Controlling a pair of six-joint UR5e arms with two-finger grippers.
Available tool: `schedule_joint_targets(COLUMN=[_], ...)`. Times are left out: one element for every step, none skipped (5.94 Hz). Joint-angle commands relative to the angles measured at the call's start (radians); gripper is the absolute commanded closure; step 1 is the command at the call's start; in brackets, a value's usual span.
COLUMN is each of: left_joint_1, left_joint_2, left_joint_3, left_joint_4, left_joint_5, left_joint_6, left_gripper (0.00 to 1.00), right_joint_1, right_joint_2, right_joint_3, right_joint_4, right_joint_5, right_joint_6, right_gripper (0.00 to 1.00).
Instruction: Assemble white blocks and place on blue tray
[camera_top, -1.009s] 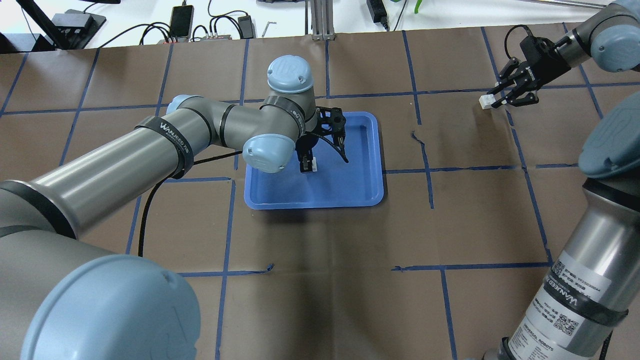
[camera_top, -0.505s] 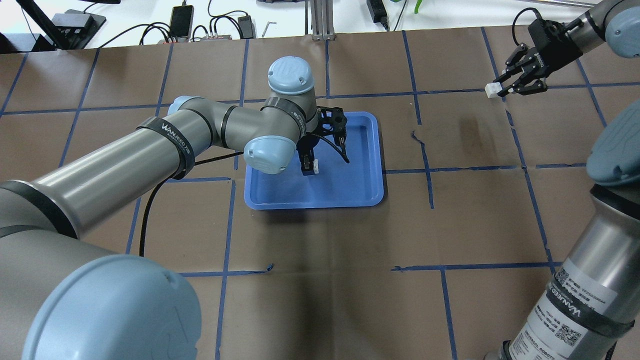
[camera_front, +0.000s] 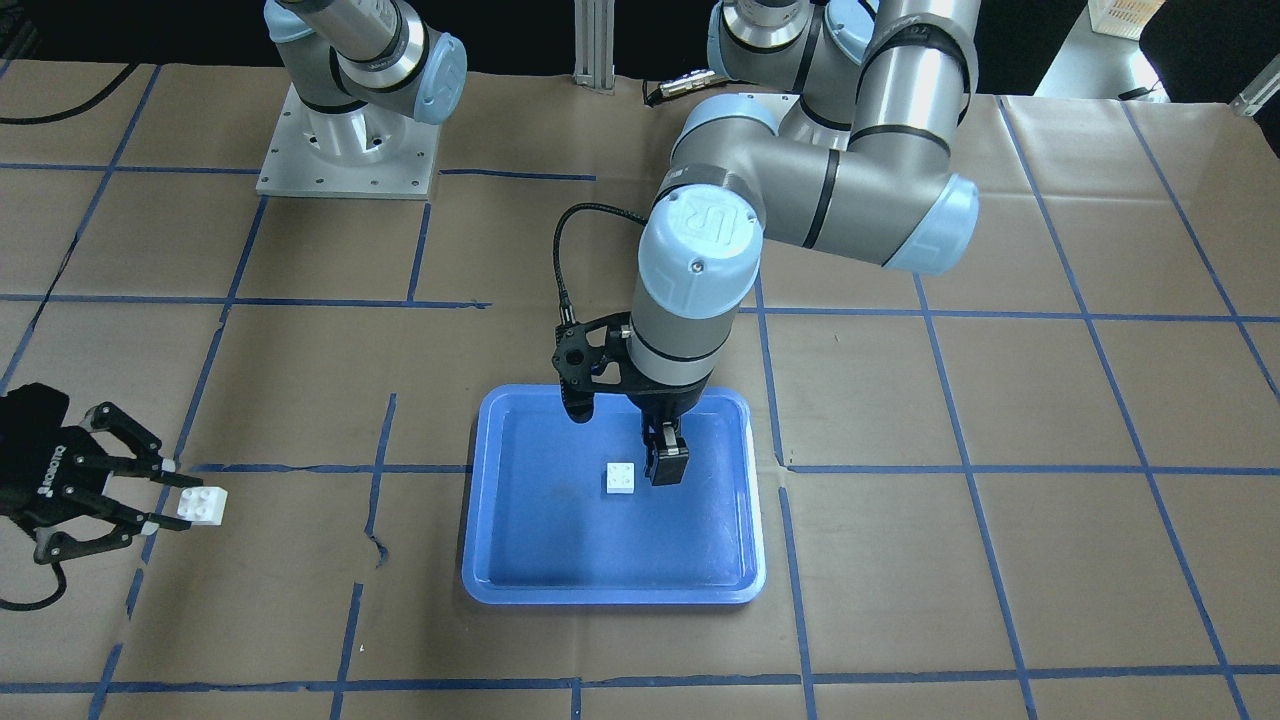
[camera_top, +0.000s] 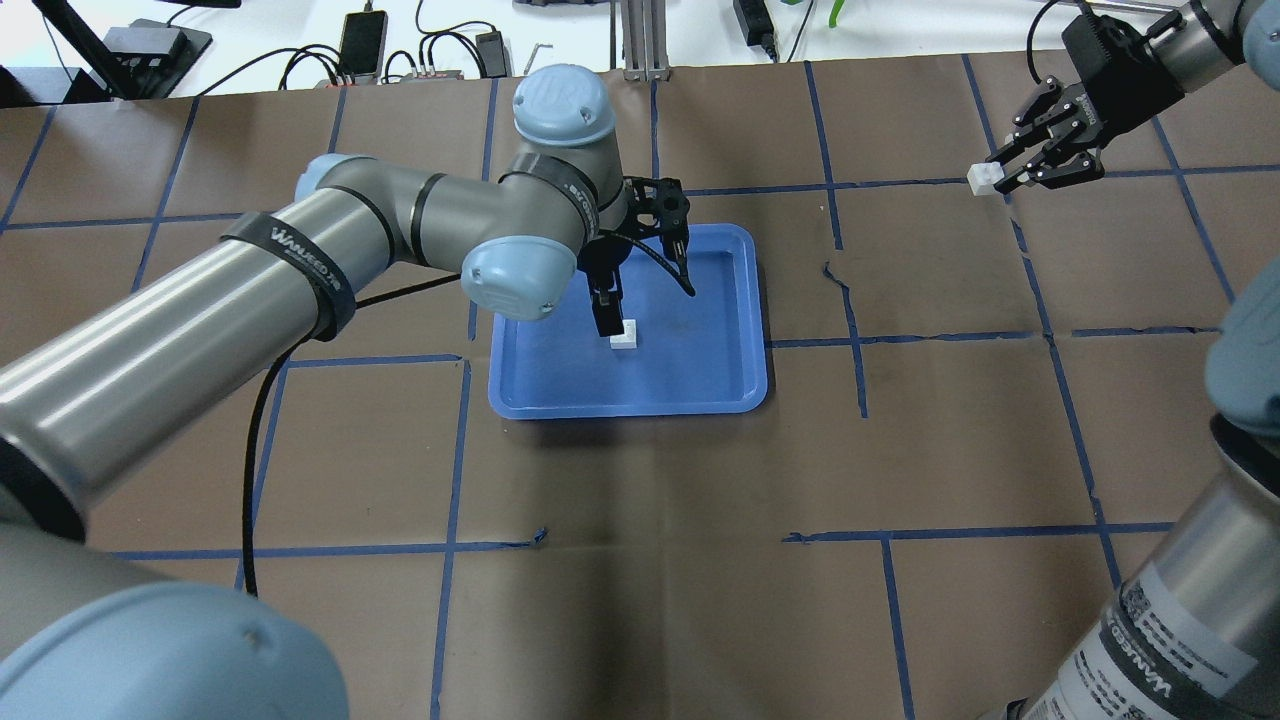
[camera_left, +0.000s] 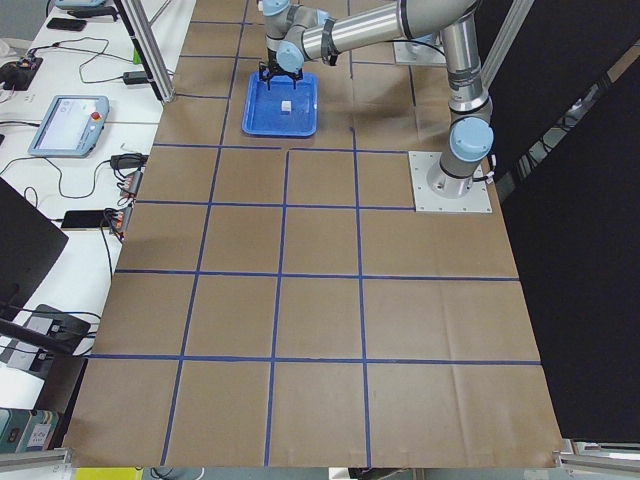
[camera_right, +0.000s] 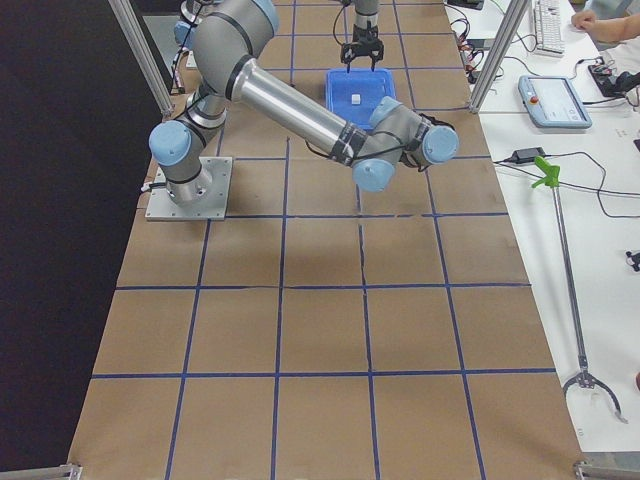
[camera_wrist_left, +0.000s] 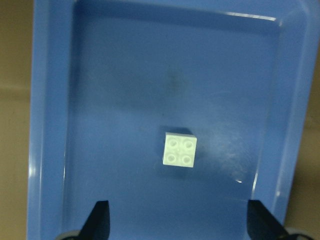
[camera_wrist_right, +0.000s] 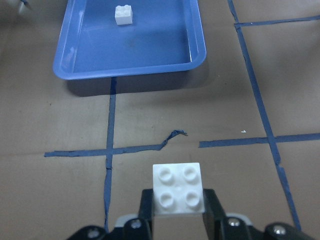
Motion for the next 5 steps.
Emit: schedule_joint_targets(left_joint_1=[0.057, 0.073, 0.129, 0.154, 0.181], left_joint_2=[0.114, 0.174, 0.221, 0.257, 0.287], left_joint_3=[0.035, 0.011, 0.005, -0.003, -0.006], left_joint_4=[-0.185, -0.236, -0.241, -0.246, -0.284], left_joint_5=[-0.047, -0.02, 0.072, 0.083, 0.082], left_joint_6=[-0.118, -0.201, -0.394, -0.577, -0.744], left_gripper=[0.04, 0.04, 0.04, 0.04, 0.04], right_joint_1=[0.112, 0.199, 0.301, 0.36, 0.417], right_joint_2=[-0.086, -0.087, -0.074, -0.061, -0.038], right_joint_3=[0.165, 0.219, 0.273, 0.33, 0.377], right_joint_4=[-0.211, -0.359, -0.56, -0.698, -0.827], right_joint_5=[0.023, 0.023, 0.022, 0.022, 0.022], right_joint_6=[0.195, 0.332, 0.5, 0.594, 0.641], right_gripper=[0.68, 0.68, 0.68, 0.68, 0.68])
